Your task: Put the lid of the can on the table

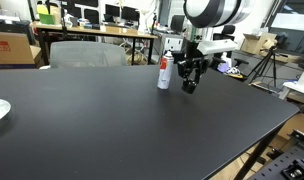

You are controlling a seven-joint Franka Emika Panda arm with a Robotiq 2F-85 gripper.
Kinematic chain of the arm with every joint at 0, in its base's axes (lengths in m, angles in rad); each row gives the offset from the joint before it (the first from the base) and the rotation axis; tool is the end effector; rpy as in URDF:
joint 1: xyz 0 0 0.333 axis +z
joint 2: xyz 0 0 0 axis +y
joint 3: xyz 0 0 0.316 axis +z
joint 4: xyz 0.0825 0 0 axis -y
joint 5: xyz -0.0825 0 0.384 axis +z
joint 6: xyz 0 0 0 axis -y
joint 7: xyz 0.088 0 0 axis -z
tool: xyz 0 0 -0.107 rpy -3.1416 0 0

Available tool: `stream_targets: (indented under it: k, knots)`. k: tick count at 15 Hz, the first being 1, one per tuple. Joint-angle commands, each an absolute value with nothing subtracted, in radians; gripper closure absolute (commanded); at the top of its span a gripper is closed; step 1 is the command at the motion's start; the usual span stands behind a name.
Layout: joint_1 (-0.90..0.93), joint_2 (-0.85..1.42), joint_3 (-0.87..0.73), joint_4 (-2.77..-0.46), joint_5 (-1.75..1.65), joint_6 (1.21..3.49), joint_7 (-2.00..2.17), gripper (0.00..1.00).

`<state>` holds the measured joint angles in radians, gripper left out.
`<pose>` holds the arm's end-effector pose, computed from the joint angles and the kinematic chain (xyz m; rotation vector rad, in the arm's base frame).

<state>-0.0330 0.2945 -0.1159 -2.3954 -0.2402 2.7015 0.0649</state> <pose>0.4964 -0.0684 0.1963 3.0043 0.0126 0.0065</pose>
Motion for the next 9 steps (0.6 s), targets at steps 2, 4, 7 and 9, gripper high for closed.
stream_targets:
  k: [2, 4, 7, 9]
  knots:
    - [0.006, 0.307, -0.154, -2.383, -0.289, 2.697, 0.109, 0.05]
    - [0.013, 0.302, -0.160, -2.383, -0.292, 2.695, 0.114, 0.00]
    - [0.024, 0.260, -0.162, -2.398, -0.279, 2.695, 0.134, 0.00]
    - [0.030, 0.210, -0.160, -2.411, -0.269, 2.681, 0.155, 0.00]
